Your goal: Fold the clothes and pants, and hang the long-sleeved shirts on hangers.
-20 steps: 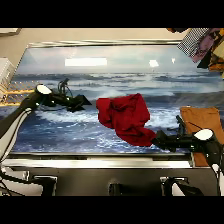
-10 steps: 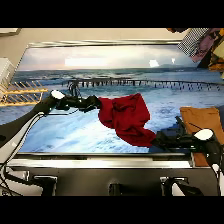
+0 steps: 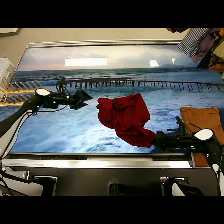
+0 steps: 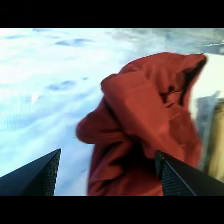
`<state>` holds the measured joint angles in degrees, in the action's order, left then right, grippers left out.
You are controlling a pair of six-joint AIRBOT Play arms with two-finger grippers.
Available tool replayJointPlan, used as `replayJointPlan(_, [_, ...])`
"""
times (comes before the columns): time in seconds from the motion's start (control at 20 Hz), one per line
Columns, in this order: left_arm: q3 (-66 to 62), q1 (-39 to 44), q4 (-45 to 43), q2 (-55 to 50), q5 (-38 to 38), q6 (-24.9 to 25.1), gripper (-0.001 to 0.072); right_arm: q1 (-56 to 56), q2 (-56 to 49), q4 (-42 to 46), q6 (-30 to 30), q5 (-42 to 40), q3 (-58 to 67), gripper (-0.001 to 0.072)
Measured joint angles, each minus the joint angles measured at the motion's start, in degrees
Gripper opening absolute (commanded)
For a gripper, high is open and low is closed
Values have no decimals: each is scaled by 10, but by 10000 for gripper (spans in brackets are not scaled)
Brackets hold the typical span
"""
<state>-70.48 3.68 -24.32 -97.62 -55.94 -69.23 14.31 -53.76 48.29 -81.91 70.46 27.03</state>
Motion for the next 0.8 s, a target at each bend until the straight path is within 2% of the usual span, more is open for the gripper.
replayJointPlan(0.35, [-1, 57, 112, -54, 6, 39, 674, 0, 0, 0, 2, -4, 0, 35])
replayJointPlan(0.4, [-5, 69, 134, -63, 9, 48, 576, 0, 0, 0, 2, -4, 0, 35])
replayJointPlan(0.45, [-10, 78, 156, -71, 10, 57, 269, 0, 0, 0, 2, -5, 0, 35])
replayJointPlan(0.5, [-17, 83, 172, -77, 13, 65, 66, 0, 0, 0, 2, -7, 0, 35])
replayJointPlan(0.55, [-24, 87, 184, -80, 14, 73, 14, 0, 1, 0, 2, -10, 0, 34])
replayJointPlan(0.7, [-52, 75, 200, -80, -11, 86, 11, 0, 10, 3, 4, -19, 14, 33])
replayJointPlan(0.8, [-70, 51, 187, -63, -27, 76, 11, 0, 22, 11, 4, -29, 47, 32])
